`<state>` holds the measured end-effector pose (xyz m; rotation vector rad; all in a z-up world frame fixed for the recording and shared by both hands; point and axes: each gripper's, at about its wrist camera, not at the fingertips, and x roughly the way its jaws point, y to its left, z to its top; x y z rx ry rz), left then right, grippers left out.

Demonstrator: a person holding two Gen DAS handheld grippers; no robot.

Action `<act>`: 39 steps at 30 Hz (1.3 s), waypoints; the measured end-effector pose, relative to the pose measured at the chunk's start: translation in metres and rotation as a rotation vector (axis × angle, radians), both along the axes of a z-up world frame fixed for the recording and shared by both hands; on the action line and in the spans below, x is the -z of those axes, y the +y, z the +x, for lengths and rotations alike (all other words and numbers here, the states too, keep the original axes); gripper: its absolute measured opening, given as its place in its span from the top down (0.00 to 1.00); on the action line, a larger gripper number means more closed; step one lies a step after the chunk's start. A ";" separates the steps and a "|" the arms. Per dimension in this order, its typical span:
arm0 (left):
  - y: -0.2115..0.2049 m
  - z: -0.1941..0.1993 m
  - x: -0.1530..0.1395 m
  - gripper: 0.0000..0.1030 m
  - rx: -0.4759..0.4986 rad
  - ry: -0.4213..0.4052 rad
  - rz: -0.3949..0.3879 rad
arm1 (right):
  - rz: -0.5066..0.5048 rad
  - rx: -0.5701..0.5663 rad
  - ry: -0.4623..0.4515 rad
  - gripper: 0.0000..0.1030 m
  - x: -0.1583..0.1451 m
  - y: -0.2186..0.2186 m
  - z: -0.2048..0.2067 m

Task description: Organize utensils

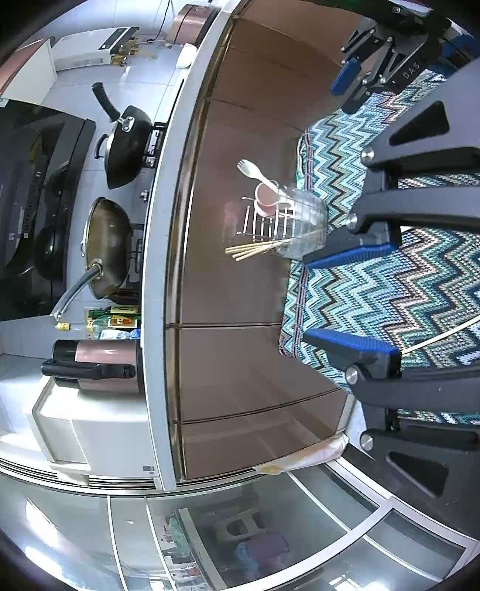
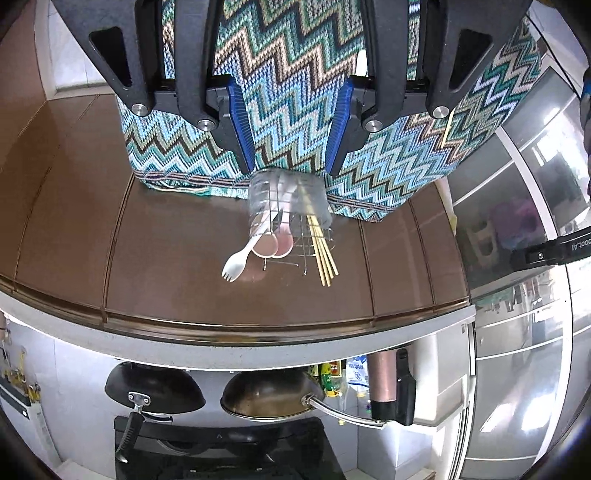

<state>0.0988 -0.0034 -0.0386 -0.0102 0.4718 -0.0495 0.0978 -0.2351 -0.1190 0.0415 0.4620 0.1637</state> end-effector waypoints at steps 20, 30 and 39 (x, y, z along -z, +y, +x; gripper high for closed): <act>0.001 0.004 0.018 0.69 -0.044 0.018 0.059 | 0.056 0.045 0.073 0.57 0.029 -0.020 -0.004; 0.001 0.001 0.018 0.69 -0.044 0.022 0.064 | 0.047 0.047 0.065 0.56 0.026 -0.020 -0.011; 0.004 -0.008 0.020 0.69 -0.041 0.026 0.057 | 0.044 0.053 0.060 0.51 0.024 -0.020 -0.022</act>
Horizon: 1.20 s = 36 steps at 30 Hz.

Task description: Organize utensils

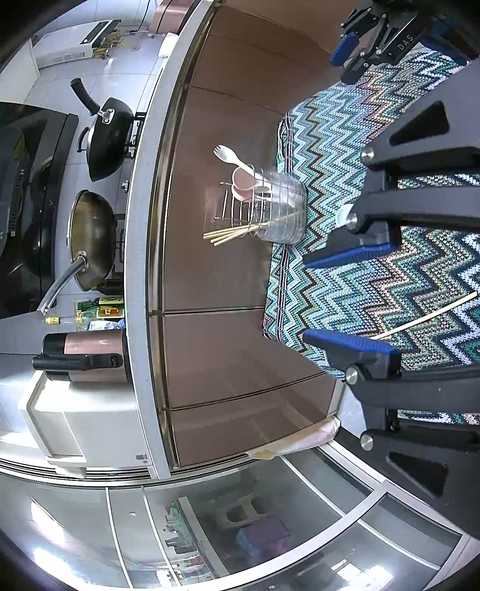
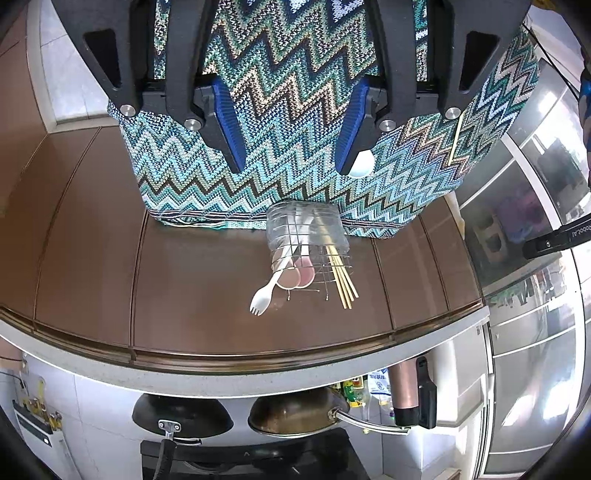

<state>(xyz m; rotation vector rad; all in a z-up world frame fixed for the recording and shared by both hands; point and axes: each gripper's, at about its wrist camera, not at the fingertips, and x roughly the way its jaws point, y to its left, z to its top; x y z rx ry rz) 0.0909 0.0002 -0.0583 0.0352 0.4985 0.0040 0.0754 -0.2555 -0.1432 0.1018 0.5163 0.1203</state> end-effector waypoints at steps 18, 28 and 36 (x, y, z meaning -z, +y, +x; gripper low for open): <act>0.071 0.004 0.014 0.68 -0.088 0.131 -0.111 | -0.006 -0.023 -0.014 0.49 -0.004 -0.002 -0.019; 0.087 0.051 0.069 0.68 0.037 0.449 -0.322 | -0.002 -0.067 0.049 0.49 0.013 0.003 -0.002; 0.090 0.097 0.127 0.69 0.026 0.654 -0.369 | 0.043 -0.141 0.139 0.52 0.036 0.008 0.031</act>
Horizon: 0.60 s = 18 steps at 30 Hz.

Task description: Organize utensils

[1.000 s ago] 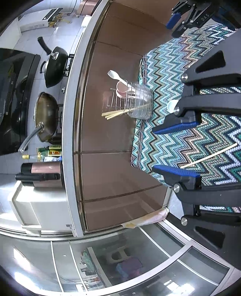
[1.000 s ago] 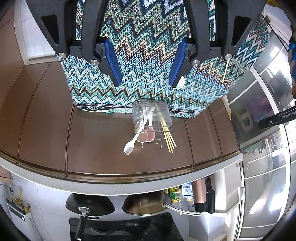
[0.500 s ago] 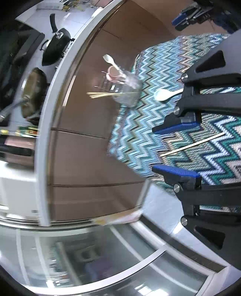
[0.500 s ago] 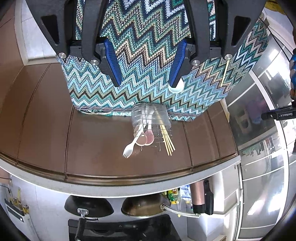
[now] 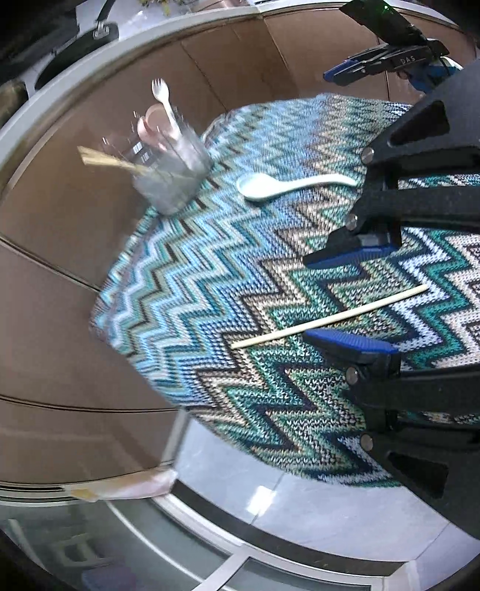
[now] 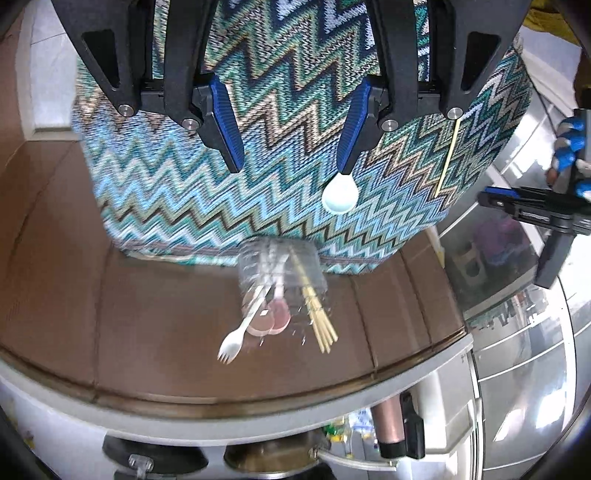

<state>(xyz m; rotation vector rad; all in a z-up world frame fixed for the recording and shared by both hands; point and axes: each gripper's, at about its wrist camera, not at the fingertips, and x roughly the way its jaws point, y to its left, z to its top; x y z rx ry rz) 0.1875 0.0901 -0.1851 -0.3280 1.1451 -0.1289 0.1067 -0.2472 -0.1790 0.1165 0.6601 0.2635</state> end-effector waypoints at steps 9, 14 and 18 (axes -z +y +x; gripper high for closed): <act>0.002 0.042 0.041 0.77 -0.007 0.134 -0.020 | 0.041 -0.120 0.116 0.63 0.025 0.016 0.066; 0.007 0.053 0.054 0.81 -0.026 0.168 -0.023 | 0.030 -0.189 0.155 0.74 0.038 0.032 0.101; 0.011 0.060 0.063 0.82 -0.029 0.197 -0.027 | 0.050 -0.258 0.210 0.76 0.048 0.044 0.127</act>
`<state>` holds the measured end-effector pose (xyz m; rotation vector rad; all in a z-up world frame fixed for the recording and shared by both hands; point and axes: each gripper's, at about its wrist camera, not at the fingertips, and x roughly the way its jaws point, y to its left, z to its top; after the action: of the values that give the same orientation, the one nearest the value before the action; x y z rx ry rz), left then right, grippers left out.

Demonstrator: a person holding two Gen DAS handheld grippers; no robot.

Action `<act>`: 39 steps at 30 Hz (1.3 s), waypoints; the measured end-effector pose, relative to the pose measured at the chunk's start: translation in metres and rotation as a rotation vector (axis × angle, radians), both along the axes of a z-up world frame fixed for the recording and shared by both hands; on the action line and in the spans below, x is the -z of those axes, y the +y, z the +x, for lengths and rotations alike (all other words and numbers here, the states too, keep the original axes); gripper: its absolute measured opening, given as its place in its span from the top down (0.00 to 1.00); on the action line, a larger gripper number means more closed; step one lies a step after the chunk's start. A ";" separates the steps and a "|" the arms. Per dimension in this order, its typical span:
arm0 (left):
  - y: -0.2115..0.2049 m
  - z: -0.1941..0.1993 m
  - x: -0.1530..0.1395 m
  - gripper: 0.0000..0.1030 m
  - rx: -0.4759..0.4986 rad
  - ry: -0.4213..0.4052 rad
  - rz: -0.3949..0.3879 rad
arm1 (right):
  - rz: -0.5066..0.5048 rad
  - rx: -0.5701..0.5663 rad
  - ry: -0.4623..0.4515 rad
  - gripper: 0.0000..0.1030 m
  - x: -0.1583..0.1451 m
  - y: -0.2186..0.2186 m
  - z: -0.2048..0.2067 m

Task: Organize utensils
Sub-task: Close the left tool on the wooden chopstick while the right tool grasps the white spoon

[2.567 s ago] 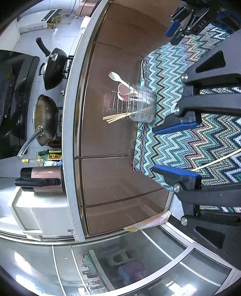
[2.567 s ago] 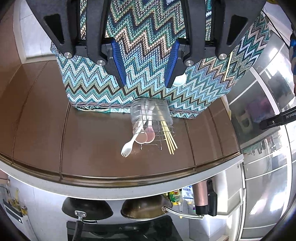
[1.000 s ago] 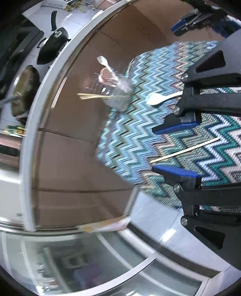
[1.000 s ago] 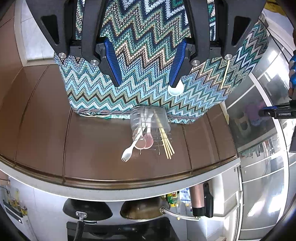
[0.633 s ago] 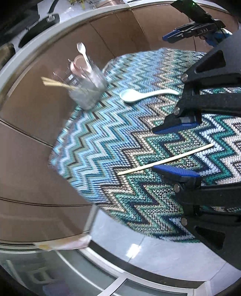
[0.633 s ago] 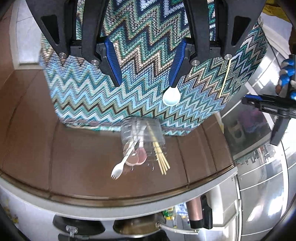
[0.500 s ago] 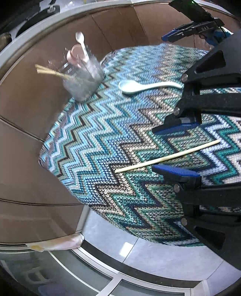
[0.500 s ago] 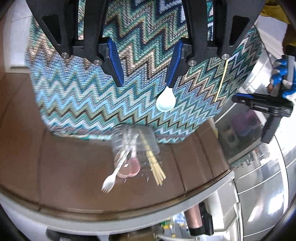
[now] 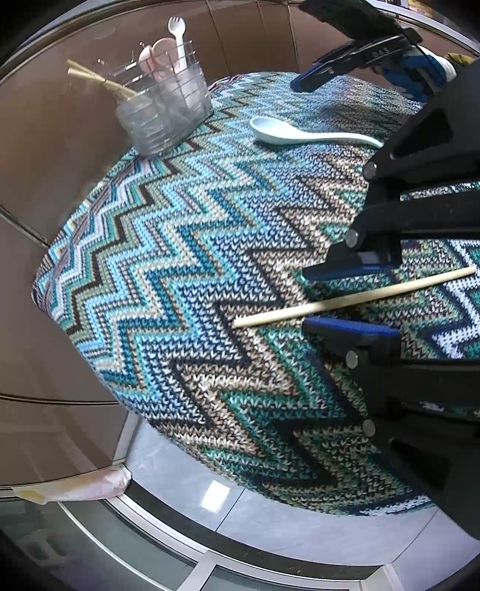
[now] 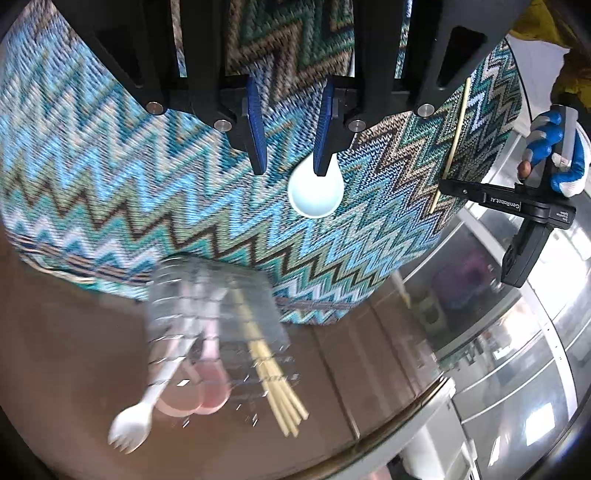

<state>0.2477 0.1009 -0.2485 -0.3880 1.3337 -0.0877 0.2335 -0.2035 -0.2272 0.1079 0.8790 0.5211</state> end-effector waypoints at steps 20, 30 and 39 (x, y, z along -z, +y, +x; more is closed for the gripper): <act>0.006 0.013 0.009 0.88 0.087 0.058 -0.029 | -0.080 -0.278 0.216 0.75 0.029 0.042 0.081; 0.003 0.014 0.010 0.90 0.104 0.053 -0.019 | -0.110 -0.374 0.258 0.87 0.037 0.057 0.090; 0.012 0.004 0.005 0.93 0.046 0.040 -0.047 | -0.144 -0.319 0.156 0.94 0.012 0.049 0.054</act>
<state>0.2520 0.1124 -0.2539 -0.4008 1.3823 -0.1503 0.2880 -0.1545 -0.2392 -0.1275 1.0918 0.7519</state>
